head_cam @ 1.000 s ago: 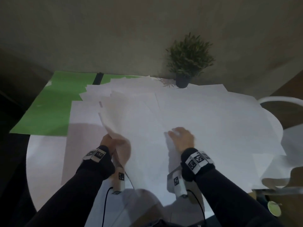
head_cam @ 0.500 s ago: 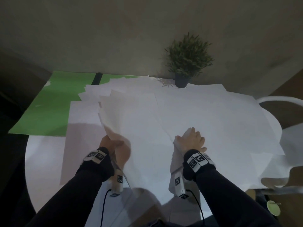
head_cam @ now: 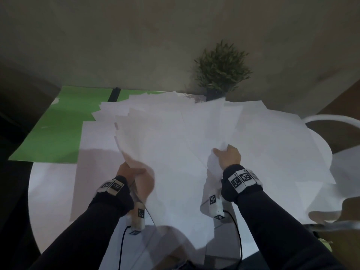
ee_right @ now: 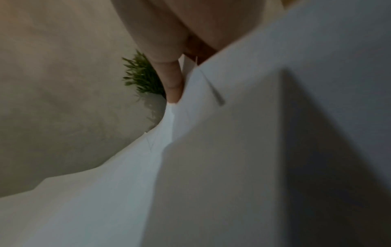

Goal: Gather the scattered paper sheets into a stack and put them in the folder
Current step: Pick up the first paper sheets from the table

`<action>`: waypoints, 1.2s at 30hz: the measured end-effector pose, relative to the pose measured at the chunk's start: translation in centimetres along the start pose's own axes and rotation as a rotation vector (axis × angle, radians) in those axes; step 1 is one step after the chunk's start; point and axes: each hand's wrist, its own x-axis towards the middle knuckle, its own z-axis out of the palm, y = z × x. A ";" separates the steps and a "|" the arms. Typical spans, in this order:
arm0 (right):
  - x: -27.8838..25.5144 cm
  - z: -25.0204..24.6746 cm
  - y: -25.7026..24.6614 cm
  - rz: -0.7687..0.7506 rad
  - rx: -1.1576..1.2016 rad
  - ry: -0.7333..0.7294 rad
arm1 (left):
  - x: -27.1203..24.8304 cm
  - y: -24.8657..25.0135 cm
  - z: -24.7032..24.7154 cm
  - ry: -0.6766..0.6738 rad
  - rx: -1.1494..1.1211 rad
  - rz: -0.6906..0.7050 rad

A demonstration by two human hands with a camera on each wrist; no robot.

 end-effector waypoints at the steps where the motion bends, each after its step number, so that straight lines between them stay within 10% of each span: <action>1: -0.2 -0.5 -0.6 -0.059 0.008 0.042 | 0.0 0.0 0.0 -0.003 0.001 -0.001; 12: -4.4 -8.4 -9.7 -0.591 0.804 0.194 | 0.2 -0.3 -0.1 -0.009 0.012 0.013; 18: -4.4 -9.6 -10.6 -0.455 1.413 0.020 | 0.1 -0.2 -0.1 -0.012 -0.011 0.022; 25: -2.9 -7.2 -7.5 0.137 1.108 0.113 | -0.1 -0.3 -0.1 -0.030 -0.034 0.029; 32: -3.1 -6.9 -8.8 -0.210 0.910 0.152 | -0.6 0.0 0.0 -0.035 -0.055 0.023; 36: -5.7 -8.2 -12.3 -0.457 0.912 -0.098 | -0.9 0.2 -0.1 -0.030 -0.010 0.037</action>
